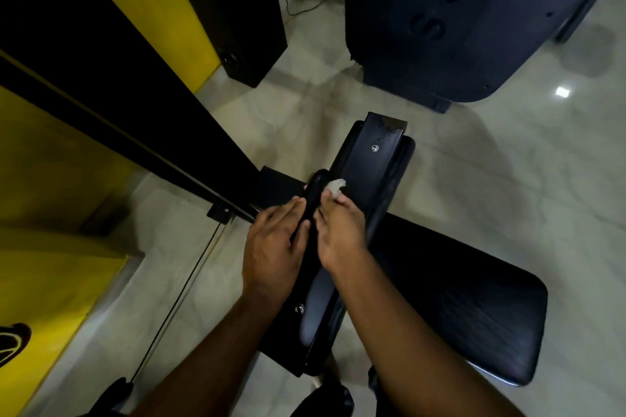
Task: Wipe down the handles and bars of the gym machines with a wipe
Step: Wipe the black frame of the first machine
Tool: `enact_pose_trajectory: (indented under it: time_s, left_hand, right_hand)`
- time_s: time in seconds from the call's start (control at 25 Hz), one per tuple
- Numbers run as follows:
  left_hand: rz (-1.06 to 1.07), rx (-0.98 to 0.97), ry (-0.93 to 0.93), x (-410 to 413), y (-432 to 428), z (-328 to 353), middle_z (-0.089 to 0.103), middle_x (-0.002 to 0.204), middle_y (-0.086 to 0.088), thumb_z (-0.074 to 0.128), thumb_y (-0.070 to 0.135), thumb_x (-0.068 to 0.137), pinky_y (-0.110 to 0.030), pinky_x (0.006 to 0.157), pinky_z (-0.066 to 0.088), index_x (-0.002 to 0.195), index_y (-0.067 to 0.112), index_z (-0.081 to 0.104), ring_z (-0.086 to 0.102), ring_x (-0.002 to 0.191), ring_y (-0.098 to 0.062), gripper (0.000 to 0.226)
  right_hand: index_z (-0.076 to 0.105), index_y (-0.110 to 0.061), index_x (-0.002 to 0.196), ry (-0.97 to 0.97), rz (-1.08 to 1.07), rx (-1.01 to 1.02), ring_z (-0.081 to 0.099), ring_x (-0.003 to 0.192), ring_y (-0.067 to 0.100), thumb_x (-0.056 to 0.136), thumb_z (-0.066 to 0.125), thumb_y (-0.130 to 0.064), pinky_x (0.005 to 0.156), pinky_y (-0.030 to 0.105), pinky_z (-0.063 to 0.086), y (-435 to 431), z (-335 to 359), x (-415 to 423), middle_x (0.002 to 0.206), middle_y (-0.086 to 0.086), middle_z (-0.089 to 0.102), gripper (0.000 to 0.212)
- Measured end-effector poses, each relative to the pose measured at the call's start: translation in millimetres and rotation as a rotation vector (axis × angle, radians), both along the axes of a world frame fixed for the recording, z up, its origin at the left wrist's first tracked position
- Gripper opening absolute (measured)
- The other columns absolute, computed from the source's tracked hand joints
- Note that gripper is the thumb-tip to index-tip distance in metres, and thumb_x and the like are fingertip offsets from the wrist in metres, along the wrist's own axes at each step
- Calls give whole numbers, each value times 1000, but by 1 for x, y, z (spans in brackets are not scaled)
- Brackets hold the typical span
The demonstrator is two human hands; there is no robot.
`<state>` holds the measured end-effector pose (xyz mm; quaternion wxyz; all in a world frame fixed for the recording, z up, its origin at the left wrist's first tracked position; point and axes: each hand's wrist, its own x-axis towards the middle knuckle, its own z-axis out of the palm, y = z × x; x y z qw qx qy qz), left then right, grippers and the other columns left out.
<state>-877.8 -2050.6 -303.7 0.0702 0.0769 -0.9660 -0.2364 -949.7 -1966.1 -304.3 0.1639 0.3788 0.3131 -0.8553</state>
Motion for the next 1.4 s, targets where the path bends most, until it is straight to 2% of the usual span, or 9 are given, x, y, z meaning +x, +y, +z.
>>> enact_pose_trajectory:
  time_s: [0.2, 0.36, 0.72, 0.8, 0.88, 1.0, 1.08, 1.24, 1.4]
  left_hand:
    - [8, -26, 2, -1, -1, 0, 63, 130, -1, 60, 24, 94, -30, 99, 43, 130, 13, 61, 52, 116, -18, 38]
    - [-23, -24, 45, -2, -4, 0, 66, 125, -3, 59, 25, 94, -32, 98, 45, 128, 11, 63, 52, 114, -18, 37]
    - [-45, -30, 1, -12, -4, 7, 65, 127, -2, 51, 31, 92, -40, 98, 49, 127, 12, 64, 55, 116, -21, 42]
    - [-57, -22, -12, -13, -4, 9, 65, 127, -2, 52, 30, 92, -39, 99, 47, 127, 11, 63, 55, 115, -22, 42]
    - [-61, -22, -17, -15, -5, 10, 66, 126, -2, 54, 28, 92, -36, 99, 46, 126, 11, 64, 56, 114, -22, 40]
    - [-47, 5, -29, -13, -4, 11, 65, 127, 0, 59, 24, 94, -32, 100, 44, 128, 11, 63, 55, 114, -20, 36]
    - [-32, 22, -57, -8, -3, 12, 64, 129, 1, 60, 23, 95, -30, 101, 42, 130, 12, 61, 52, 117, -18, 37]
    - [-26, 29, -66, 6, -7, 13, 63, 130, -1, 58, 20, 96, -29, 102, 40, 130, 12, 61, 52, 119, -19, 35]
    - [-52, 11, -91, 20, -15, 17, 64, 129, -2, 59, 20, 96, -32, 102, 43, 130, 13, 62, 53, 117, -19, 35]
  right_hand:
    - [72, -13, 100, 740, 309, 1010, 66, 100, 10, 91, 66, -6, 90, 21, 52, 31, -15, 9, 104, 2, 70, 13]
    - [71, -6, 109, 1460, 791, 1234, 62, 107, 20, 93, 54, -2, 97, 26, 48, 46, -15, -40, 113, 8, 66, 23]
    - [67, -11, 107, 1244, 1732, 1441, 65, 100, 27, 89, 52, 1, 88, 41, 52, 47, -9, -121, 106, 9, 69, 27]
    - [66, -9, 106, 1129, 1582, 1598, 64, 99, 31, 85, 50, 3, 85, 40, 53, 48, -15, -105, 107, 13, 67, 30]
    - [69, -9, 97, 843, 1048, 1627, 65, 89, 27, 86, 50, 3, 76, 37, 54, 41, -22, -72, 97, 11, 68, 25]
    - [68, -15, 74, 188, 327, 915, 60, 64, 15, 95, 59, -12, 66, 35, 53, 20, -22, -28, 73, 7, 68, 23]
    - [69, -12, 77, 49, 180, 643, 60, 63, 14, 93, 63, -8, 67, 32, 54, 10, -18, -20, 74, 10, 68, 17]
    - [63, -14, 77, 181, 158, 486, 55, 64, 8, 97, 57, -3, 66, 25, 51, 4, -6, 3, 70, 0, 59, 24]
    - [73, -12, 97, 548, 381, 1050, 68, 80, 11, 93, 64, -10, 77, 27, 56, 15, -9, 31, 87, 0, 74, 10]
